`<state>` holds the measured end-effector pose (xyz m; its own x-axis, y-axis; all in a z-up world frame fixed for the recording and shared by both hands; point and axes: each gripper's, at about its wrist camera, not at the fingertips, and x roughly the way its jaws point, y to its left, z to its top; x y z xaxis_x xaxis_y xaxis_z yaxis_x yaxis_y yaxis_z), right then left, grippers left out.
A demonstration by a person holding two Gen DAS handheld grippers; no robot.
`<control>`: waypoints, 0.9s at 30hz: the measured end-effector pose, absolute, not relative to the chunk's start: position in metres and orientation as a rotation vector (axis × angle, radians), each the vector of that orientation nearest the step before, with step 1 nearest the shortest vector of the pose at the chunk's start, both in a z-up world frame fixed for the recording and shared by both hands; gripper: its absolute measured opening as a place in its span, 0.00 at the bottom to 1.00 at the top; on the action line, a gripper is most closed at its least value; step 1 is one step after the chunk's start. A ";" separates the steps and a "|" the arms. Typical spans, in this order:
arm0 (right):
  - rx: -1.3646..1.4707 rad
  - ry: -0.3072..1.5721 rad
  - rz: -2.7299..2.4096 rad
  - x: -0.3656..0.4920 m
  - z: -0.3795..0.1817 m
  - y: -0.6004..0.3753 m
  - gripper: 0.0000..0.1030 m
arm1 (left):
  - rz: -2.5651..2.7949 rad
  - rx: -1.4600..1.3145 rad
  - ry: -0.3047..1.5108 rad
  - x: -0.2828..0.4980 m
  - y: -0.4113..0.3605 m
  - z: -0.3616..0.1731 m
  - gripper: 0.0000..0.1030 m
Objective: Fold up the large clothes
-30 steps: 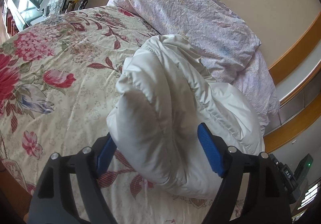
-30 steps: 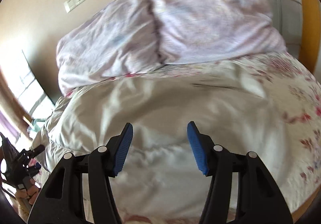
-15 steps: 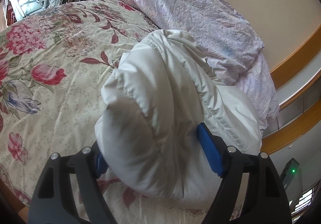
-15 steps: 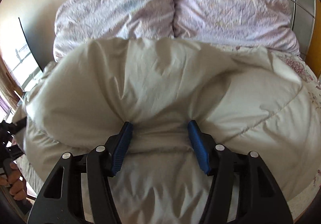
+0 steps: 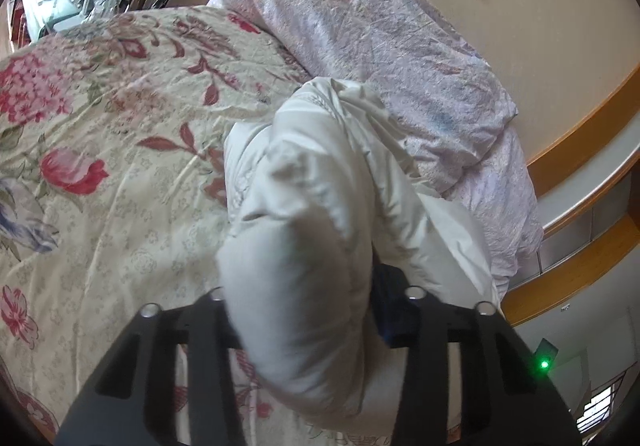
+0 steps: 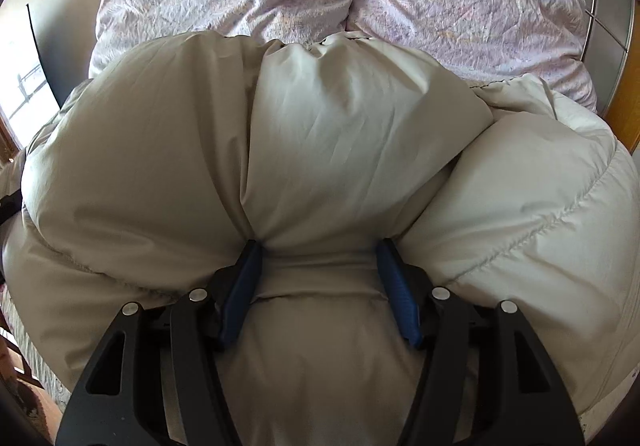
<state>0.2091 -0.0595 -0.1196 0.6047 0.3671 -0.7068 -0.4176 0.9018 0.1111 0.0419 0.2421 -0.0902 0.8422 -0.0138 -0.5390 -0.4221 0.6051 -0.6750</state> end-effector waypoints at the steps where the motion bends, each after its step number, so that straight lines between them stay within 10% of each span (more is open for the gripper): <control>1: -0.067 0.803 0.455 0.209 -0.120 -0.060 0.60 | 0.241 -0.885 0.529 0.043 0.241 -0.085 0.32; 27: -0.054 0.763 0.479 0.212 -0.120 -0.073 0.60 | -0.199 -0.564 0.388 0.104 0.062 0.052 0.27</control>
